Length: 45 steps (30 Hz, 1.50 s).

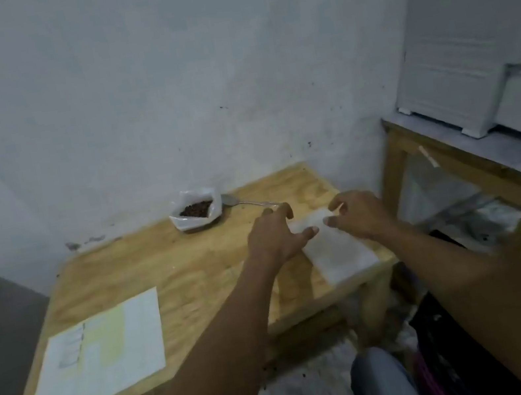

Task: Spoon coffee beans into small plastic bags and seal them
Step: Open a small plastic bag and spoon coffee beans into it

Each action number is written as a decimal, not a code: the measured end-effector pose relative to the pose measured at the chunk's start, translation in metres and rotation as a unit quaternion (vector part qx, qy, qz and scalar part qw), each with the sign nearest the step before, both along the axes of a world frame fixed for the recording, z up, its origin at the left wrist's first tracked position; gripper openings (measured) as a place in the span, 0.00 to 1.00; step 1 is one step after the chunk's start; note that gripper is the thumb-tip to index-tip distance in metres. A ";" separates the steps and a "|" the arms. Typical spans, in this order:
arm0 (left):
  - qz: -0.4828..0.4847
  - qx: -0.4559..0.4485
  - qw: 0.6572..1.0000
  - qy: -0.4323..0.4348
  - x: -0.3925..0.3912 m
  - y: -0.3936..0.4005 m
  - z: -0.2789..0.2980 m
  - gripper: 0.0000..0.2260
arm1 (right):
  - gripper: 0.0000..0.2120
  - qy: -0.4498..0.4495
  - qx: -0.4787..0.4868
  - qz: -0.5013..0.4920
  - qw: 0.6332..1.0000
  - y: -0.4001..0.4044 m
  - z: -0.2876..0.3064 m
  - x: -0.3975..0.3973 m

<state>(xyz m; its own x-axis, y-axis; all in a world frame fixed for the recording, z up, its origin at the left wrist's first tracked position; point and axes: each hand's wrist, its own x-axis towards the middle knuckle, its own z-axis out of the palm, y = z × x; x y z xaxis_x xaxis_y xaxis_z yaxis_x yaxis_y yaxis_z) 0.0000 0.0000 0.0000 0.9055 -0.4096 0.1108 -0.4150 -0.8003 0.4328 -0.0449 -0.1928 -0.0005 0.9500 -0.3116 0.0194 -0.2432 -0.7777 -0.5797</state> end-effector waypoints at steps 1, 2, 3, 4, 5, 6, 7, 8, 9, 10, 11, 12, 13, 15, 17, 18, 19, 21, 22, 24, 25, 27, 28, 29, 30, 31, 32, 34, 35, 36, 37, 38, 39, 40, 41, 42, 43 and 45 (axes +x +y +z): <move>0.004 0.014 1.000 0.009 -0.008 -0.002 0.000 0.28 | 0.21 0.020 0.002 -0.005 1.000 0.001 -0.005 -0.006; 0.014 0.031 0.999 0.015 -0.014 -0.005 0.000 0.29 | 0.23 0.031 -0.005 -0.009 0.999 0.003 -0.006 -0.012; 0.019 0.041 0.999 0.020 -0.019 -0.008 -0.001 0.30 | 0.24 0.042 -0.010 -0.009 0.999 0.005 -0.011 -0.016; 0.026 0.048 0.998 0.020 -0.025 -0.011 -0.001 0.30 | 0.25 0.053 -0.013 -0.010 0.998 0.008 -0.013 -0.021; 0.033 0.046 0.998 0.022 -0.028 -0.015 -0.002 0.28 | 0.24 0.055 -0.021 -0.011 0.998 0.009 -0.015 -0.023; 0.042 0.042 0.998 0.025 -0.031 -0.019 -0.002 0.27 | 0.23 0.049 -0.029 -0.014 0.998 0.011 -0.016 -0.025; 0.055 0.039 0.997 0.029 -0.034 -0.022 -0.002 0.25 | 0.23 0.042 -0.038 -0.017 0.998 0.010 -0.016 -0.025; 0.066 0.036 0.997 0.031 -0.035 -0.025 -0.004 0.23 | 0.22 0.037 -0.051 -0.019 0.998 0.010 -0.016 -0.027; 0.079 0.029 0.996 0.039 -0.039 -0.028 -0.005 0.21 | 0.22 0.038 -0.063 -0.019 0.997 0.010 -0.016 -0.028; 0.090 0.018 0.995 0.045 -0.042 -0.031 -0.006 0.18 | 0.22 0.035 -0.074 -0.015 0.997 0.010 -0.016 -0.029; 0.101 0.007 0.994 0.047 -0.045 -0.034 -0.006 0.15 | 0.21 0.030 -0.083 -0.013 0.996 0.011 -0.015 -0.029; 0.112 -0.006 0.993 0.044 -0.047 -0.036 -0.006 0.13 | 0.20 0.022 -0.089 -0.012 0.996 0.011 -0.015 -0.029; 0.126 -0.021 0.991 0.043 -0.047 -0.038 -0.007 0.12 | 0.19 0.016 -0.090 -0.017 0.996 0.010 -0.015 -0.029; 0.155 -0.054 0.985 0.045 -0.047 -0.042 -0.008 0.10 | 0.17 -0.004 -0.083 -0.035 0.996 0.011 -0.014 -0.028; 0.180 -0.075 0.980 0.048 -0.046 -0.046 -0.009 0.10 | 0.15 -0.030 -0.063 -0.048 0.996 0.011 -0.013 -0.026; 0.192 -0.092 0.976 0.050 -0.045 -0.048 -0.008 0.10 | 0.14 -0.044 -0.049 -0.053 0.996 0.012 -0.011 -0.024; 0.203 -0.124 0.970 0.055 -0.043 -0.048 -0.006 0.10 | 0.12 -0.062 -0.031 -0.058 0.996 0.012 -0.009 -0.023; 0.211 -0.216 0.951 0.064 -0.039 -0.049 -0.001 0.09 | 0.08 -0.104 0.012 -0.067 0.992 0.014 -0.002 -0.019; 0.210 -0.262 0.940 0.066 -0.036 -0.049 0.004 0.08 | 0.07 -0.123 0.034 -0.068 0.990 0.015 0.002 -0.016; 0.214 -0.348 0.910 0.065 -0.028 -0.045 0.012 0.08 | 0.07 -0.156 0.071 -0.065 0.983 0.020 0.014 -0.011; 0.225 -0.386 0.892 0.073 -0.023 -0.041 0.018 0.09 | 0.08 -0.172 0.091 -0.062 0.979 0.023 0.020 -0.009; 0.242 -0.446 0.856 0.104 -0.016 -0.031 0.032 0.11 | 0.07 -0.194 0.132 -0.057 0.970 0.029 0.034 -0.004; 0.243 -0.472 0.839 0.121 -0.011 -0.024 0.039 0.12 | 0.08 -0.196 0.156 -0.057 0.966 0.033 0.041 -0.001; 0.237 -0.496 0.824 0.137 -0.007 -0.017 0.046 0.13 | 0.09 -0.194 0.186 -0.058 0.961 0.037 0.048 0.001; 0.223 -0.518 0.813 0.148 -0.004 -0.010 0.053 0.14 | 0.12 -0.194 0.224 -0.056 0.953 0.041 0.056 0.004; 0.207 -0.532 0.807 0.153 -0.001 -0.001 0.061 0.14 | 0.14 -0.196 0.268 -0.053 0.942 0.046 0.064 0.006; 0.189 -0.536 0.808 0.155 0.000 0.008 0.068 0.14 | 0.15 -0.195 0.315 -0.052 0.927 0.051 0.073 0.010; 0.154 -0.528 0.822 0.150 0.000 0.029 0.081 0.13 | 0.13 -0.172 0.402 -0.036 0.899 0.060 0.092 0.016; 0.135 -0.520 0.831 0.143 0.001 0.039 0.086 0.12 | 0.11 -0.153 0.429 -0.017 0.890 0.064 0.101 0.018; 0.122 -0.511 0.840 0.135 0.002 0.048 0.090 0.12 | 0.10 -0.132 0.435 0.010 0.891 0.069 0.110 0.019; 0.116 -0.502 0.847 0.127 0.004 0.056 0.092 0.12 | 0.09 -0.114 0.423 0.038 0.898 0.073 0.115 0.022; 0.115 -0.495 0.853 0.118 0.005 0.063 0.094 0.12 | 0.08 -0.102 0.402 0.064 0.908 0.078 0.119 0.025; 0.116 -0.488 0.858 0.108 0.007 0.070 0.094 0.12 | 0.07 -0.097 0.379 0.084 0.917 0.083 0.122 0.028; 0.118 -0.482 0.863 0.098 0.010 0.077 0.094 0.12 | 0.06 -0.094 0.363 0.098 0.922 0.089 0.124 0.032; 0.119 -0.475 0.867 0.091 0.010 0.082 0.095 0.11 | 0.06 -0.093 0.356 0.110 0.924 0.096 0.125 0.034; 0.122 -0.470 0.870 0.085 0.012 0.087 0.093 0.11 | 0.06 -0.091 0.354 0.117 0.923 0.103 0.126 0.037; 0.130 -0.459 0.876 0.075 0.014 0.090 0.091 0.10 | 0.07 -0.090 0.352 0.123 0.924 0.110 0.127 0.039; 0.176 -0.408 0.896 0.021 0.018 0.095 0.086 0.07 | 0.09 -0.096 0.337 0.125 0.928 0.122 0.126 0.044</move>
